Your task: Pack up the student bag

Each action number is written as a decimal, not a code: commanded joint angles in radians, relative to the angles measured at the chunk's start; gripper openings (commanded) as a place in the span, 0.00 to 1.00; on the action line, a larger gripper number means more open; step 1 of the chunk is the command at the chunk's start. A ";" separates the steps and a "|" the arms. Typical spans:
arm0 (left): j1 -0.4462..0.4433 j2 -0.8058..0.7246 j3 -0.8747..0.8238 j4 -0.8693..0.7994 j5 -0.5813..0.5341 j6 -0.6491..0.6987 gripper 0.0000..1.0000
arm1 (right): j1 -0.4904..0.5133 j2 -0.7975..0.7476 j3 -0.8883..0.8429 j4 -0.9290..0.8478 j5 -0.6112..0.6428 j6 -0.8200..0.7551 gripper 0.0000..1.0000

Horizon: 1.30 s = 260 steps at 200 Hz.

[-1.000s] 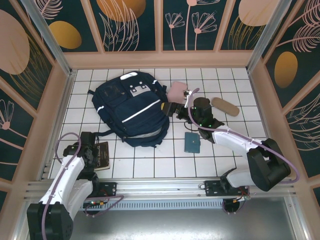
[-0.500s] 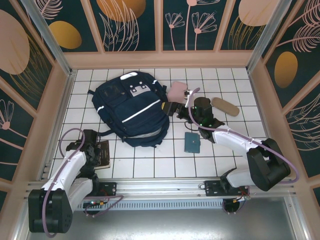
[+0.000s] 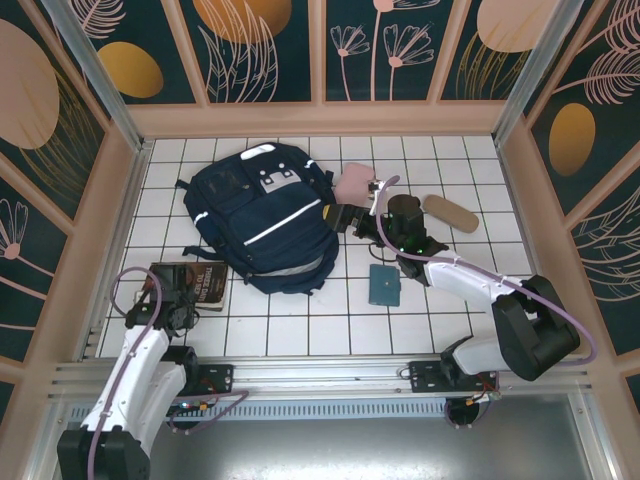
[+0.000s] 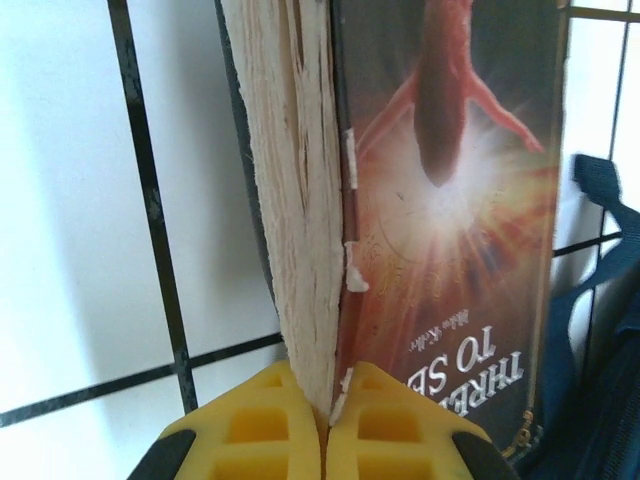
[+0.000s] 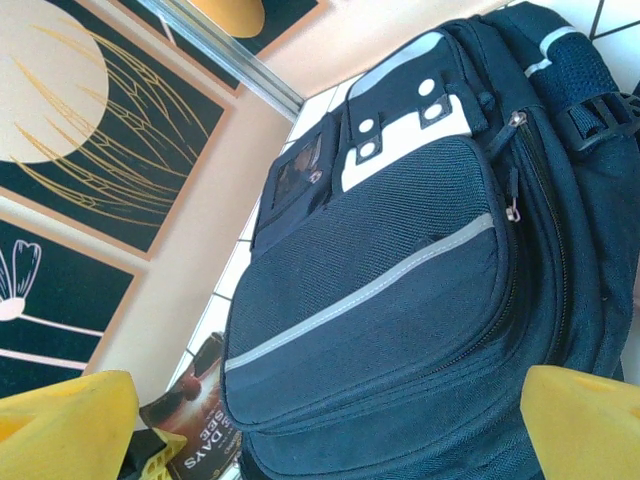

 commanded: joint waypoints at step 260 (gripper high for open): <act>-0.209 0.355 0.408 0.864 0.788 0.745 0.00 | -0.039 0.342 0.394 0.129 -0.545 0.124 0.76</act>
